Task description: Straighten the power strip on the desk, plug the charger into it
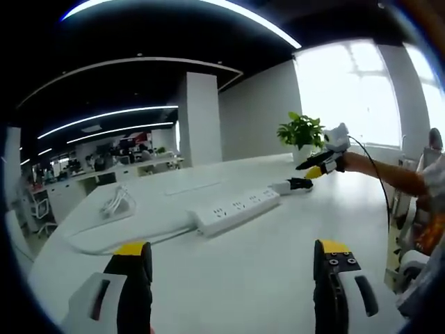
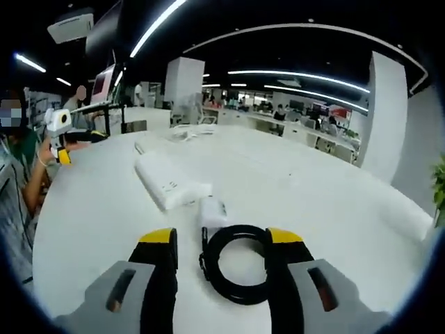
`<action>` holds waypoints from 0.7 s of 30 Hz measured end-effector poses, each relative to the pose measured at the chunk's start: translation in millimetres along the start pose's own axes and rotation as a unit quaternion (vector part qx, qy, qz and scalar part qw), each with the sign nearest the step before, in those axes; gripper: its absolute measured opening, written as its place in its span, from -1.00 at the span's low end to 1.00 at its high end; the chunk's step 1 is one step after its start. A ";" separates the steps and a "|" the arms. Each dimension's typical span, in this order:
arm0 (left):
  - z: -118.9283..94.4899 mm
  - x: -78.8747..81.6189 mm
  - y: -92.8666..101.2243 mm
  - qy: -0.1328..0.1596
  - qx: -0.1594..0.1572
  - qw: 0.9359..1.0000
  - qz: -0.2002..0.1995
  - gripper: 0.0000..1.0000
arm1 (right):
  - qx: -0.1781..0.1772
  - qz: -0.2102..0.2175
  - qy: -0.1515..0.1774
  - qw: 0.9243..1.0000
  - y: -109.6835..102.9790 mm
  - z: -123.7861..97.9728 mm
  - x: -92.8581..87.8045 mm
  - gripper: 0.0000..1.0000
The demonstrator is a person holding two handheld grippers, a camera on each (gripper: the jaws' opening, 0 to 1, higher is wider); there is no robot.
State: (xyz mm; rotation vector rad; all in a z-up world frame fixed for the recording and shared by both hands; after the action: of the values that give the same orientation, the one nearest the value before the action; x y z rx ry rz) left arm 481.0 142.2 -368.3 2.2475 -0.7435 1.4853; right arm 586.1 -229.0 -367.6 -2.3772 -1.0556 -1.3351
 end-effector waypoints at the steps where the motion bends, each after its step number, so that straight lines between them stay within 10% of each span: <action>1: -0.1 0.1 0.0 0.001 0.000 1.000 0.000 0.97 | 0.001 -0.002 -0.014 1.000 -0.1 0.8 -2.4 -0.04; 21: -1.2 -2.1 -0.9 0.000 -0.001 1.000 -0.001 0.97 | 0.033 -0.064 -0.149 0.986 -1.1 4.8 -17.4 -0.14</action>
State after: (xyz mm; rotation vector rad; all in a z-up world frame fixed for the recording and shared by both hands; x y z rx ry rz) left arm 479.9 144.1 -369.8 2.2455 -0.7429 1.4825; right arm 582.8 -234.2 -384.6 -2.5511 -1.3284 -0.9795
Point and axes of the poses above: the point that each gripper's makers call its tool centre point, and the gripper's own axes: z roughly forward along the fingers, y roughly to its right, x roughly out of its top, the point moved 2 cm from there along -z, roughly backward along the fingers, and after that the axes turned 9 degrees about -y, right-handed, at the moved point
